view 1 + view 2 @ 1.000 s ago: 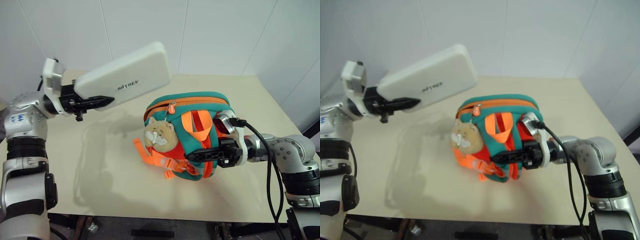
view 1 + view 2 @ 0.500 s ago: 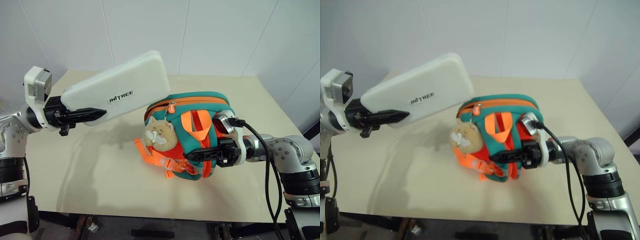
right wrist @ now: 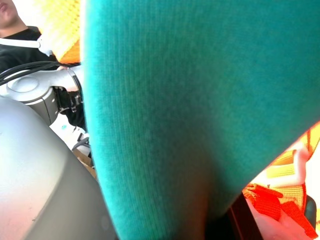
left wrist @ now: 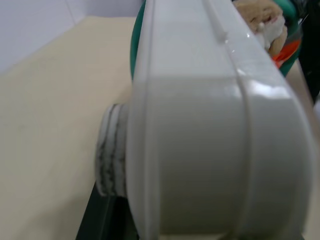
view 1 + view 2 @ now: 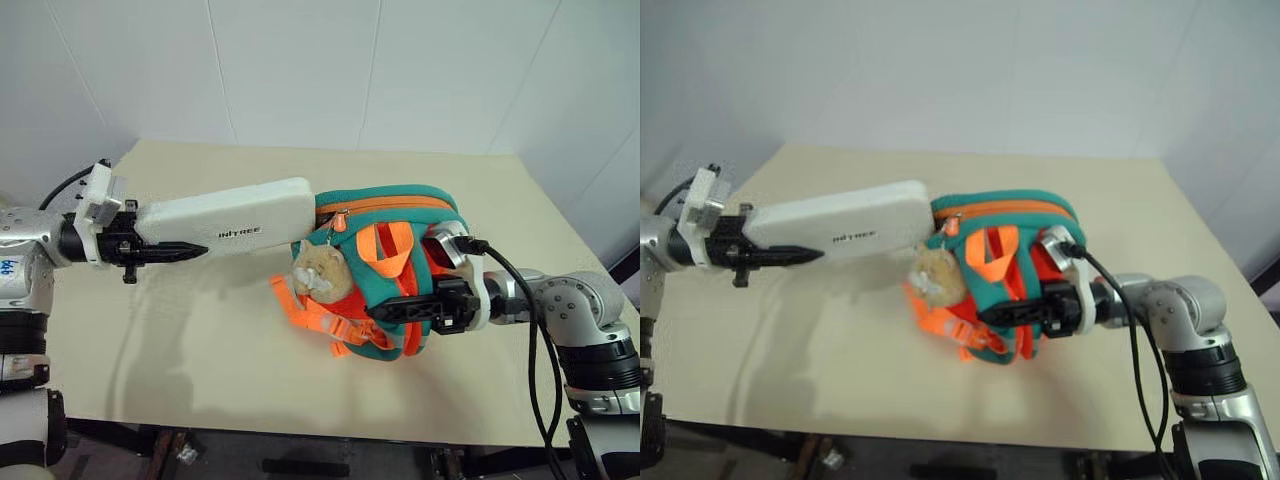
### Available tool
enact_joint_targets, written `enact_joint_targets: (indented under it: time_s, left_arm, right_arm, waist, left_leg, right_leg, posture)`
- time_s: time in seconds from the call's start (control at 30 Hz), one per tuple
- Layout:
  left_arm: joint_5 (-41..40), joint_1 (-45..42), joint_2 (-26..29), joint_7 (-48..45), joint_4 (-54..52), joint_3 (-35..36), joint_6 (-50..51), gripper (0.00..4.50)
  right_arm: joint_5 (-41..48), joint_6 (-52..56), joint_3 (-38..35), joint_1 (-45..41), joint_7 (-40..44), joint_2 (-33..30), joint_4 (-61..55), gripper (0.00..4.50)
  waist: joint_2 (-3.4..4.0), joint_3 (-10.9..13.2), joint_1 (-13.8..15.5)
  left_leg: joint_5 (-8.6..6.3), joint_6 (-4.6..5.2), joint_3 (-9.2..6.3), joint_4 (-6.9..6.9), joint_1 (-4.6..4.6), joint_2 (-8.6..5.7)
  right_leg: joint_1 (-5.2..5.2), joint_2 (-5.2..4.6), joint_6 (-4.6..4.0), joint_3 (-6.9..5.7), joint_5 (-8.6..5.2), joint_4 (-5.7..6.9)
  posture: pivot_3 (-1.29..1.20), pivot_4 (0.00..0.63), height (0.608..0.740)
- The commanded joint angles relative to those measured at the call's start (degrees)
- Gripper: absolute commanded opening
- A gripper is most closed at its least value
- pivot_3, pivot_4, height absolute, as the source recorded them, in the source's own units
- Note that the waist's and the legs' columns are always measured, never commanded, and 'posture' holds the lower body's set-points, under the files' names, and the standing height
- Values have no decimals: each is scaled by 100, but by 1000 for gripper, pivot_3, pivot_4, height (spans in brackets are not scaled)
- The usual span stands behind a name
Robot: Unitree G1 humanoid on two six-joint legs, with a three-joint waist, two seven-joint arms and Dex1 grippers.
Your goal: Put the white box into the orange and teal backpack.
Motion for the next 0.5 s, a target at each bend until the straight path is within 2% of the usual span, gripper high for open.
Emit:
enact_joint_targets:
  time_s: [0.03, 0.27, 0.5]
  left_arm:
    - [369, -374, -113, -18, 376, -128, -643, 1314]
    - [632, -1001, -452, -466, 693, -591, -1015, 1314]
    - [1151, -2160, -1185, -525, 1315, -1350, -1090, 1314]
  right_arm:
    - [113, -16, -44, -41, 40, 52, -127, 72]
    - [131, -4, -38, -60, 28, 88, -132, 72]
    - [111, -18, 25, -122, 50, 164, -99, 72]
  waist:
    - [0, 0, 9]
    - [0, 0, -5]
    - [0, 0, -4]
  left_leg:
    - [0, 0, 0, 0, 0, 0]
    - [0, 0, -1, -5, -2, 0]
    - [0, 0, -1, -3, -3, -1]
  right_leg:
    - [0, 0, 0, 0, 0, 0]
    - [-2, 0, 0, -2, 0, -1]
    - [-3, 0, 0, -3, 0, 1]
  posture:
    - [0, 150, 740]
    - [0, 150, 740]
    - [0, 150, 740]
